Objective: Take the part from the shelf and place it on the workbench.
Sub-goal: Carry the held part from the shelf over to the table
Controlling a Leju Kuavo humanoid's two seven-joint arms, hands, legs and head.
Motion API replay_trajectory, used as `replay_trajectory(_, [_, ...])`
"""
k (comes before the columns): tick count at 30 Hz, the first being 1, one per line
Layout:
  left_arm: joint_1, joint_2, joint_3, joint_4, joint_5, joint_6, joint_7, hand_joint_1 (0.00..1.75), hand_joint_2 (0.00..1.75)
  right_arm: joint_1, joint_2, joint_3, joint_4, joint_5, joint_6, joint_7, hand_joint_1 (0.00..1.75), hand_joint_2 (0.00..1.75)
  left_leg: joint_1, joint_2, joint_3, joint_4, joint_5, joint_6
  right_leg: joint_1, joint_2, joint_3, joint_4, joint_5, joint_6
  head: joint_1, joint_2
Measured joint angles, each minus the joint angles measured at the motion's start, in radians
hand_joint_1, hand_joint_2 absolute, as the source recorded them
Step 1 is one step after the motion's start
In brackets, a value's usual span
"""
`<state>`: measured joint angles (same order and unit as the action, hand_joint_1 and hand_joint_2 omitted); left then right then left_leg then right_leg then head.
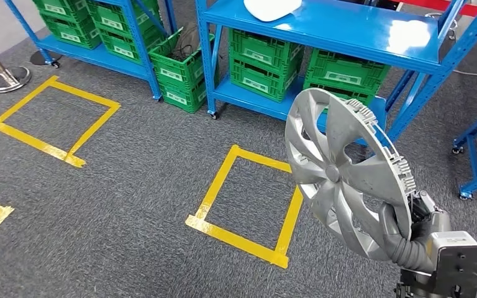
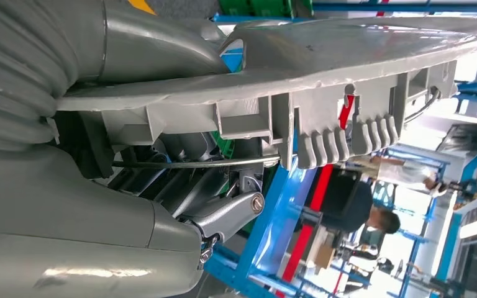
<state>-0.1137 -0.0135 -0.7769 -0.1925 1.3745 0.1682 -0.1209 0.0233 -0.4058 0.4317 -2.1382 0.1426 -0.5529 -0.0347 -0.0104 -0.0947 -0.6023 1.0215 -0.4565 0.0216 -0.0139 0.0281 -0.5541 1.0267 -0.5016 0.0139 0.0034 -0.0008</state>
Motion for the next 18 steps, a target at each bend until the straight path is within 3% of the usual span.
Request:
replay_trajectory(2, [0.003,0.002,0.0,0.0,-0.001,0.0,0.0,0.0,0.0,-0.003,0.003,0.005,0.0,0.001,0.001,0.0,1.75,1.75,0.0,0.03,-0.025,0.04,-0.027,-0.011,-0.005,-0.021,0.002,-0.012,0.01,-0.011,-0.004,0.0])
replay_trajectory(4, [0.001,0.002,0.0,0.0,-0.003,-0.002,-0.001,0.0,0.0,-0.006,0.006,0.009,-0.001,0.002,0.003,0.0,1.75,1.75,0.007,0.071,-0.077,0.151,-0.086,-0.022,-0.006,-0.041,-0.001,-0.016,0.016,-0.015,-0.016,0.0])
replay_trajectory(5, [0.0,0.002,0.0,0.0,-0.004,-0.004,-0.003,0.0,0.0,-0.007,0.007,0.011,0.0,0.001,0.003,0.0,1.75,1.75,0.013,0.08,-0.105,0.213,-0.111,-0.027,-0.006,-0.052,-0.004,-0.016,0.017,-0.015,-0.022,0.0])
replay_trajectory(6, [0.0,0.001,-0.001,0.0,-0.006,-0.005,-0.005,0.0,0.0,-0.007,0.009,0.014,0.0,0.001,0.005,0.0,1.75,1.75,0.018,0.084,-0.123,0.254,-0.122,-0.032,-0.006,-0.064,-0.008,-0.016,0.019,-0.014,-0.027,0.0])
replay_trajectory(7, [0.001,0.002,-0.001,0.0,-0.007,-0.005,-0.007,0.0,0.0,-0.008,0.01,0.017,0.001,0.001,0.007,0.0,1.75,1.75,0.023,0.088,-0.121,0.26,-0.117,-0.036,-0.007,-0.075,-0.011,-0.015,0.021,-0.011,-0.031,0.0])
replay_trajectory(8, [0.001,0.002,-0.001,0.0,-0.009,-0.005,-0.011,0.0,0.0,-0.009,0.013,0.02,0.003,0.001,0.009,0.0,1.75,1.75,0.027,0.094,-0.098,0.227,-0.097,-0.04,-0.008,-0.086,-0.013,-0.015,0.024,-0.009,-0.036,0.0])
replay_trajectory(10, [0.001,0.004,-0.001,0.0,-0.013,-0.005,-0.016,0.0,0.0,-0.012,0.017,0.025,0.006,0.0,0.014,0.0,1.75,1.75,0.03,0.123,-0.012,0.089,-0.051,-0.043,-0.009,-0.107,-0.015,-0.014,0.028,0.0,-0.045,0.0])
replay_trajectory(12, [-0.004,0.003,-0.001,-0.001,-0.018,-0.006,-0.018,0.0,0.0,-0.015,0.019,0.029,0.008,-0.002,0.019,0.0,1.75,1.75,0.027,0.151,0.038,-0.004,-0.033,-0.039,-0.008,-0.123,-0.014,-0.014,0.03,0.015,-0.051,0.0])
replay_trajectory(13, [-0.005,0.002,-0.002,-0.001,-0.019,-0.006,-0.019,0.0,0.0,-0.017,0.02,0.032,0.01,-0.003,0.023,-0.001,1.75,1.75,0.023,0.154,0.038,-0.013,-0.035,-0.033,-0.008,-0.131,-0.013,-0.014,0.032,0.023,-0.049,0.0])
replay_trajectory(16, [-0.003,0.003,-0.002,-0.002,-0.022,-0.006,-0.018,0.0,0.0,-0.025,0.027,0.047,0.019,-0.004,0.033,-0.005,1.75,1.75,0.019,0.126,0.029,-0.014,-0.024,-0.01,-0.013,-0.144,-0.013,-0.015,0.031,0.045,-0.042,0.0])
replay_trajectory(18, [-0.002,0.004,-0.002,-0.001,-0.024,-0.006,-0.019,0.0,0.0,-0.027,0.031,0.056,0.025,-0.004,0.037,-0.008,1.75,1.75,0.02,0.106,0.031,-0.016,-0.013,0.006,-0.017,-0.102,-0.036,0.036,-0.009,0.052,-0.033,0.0])
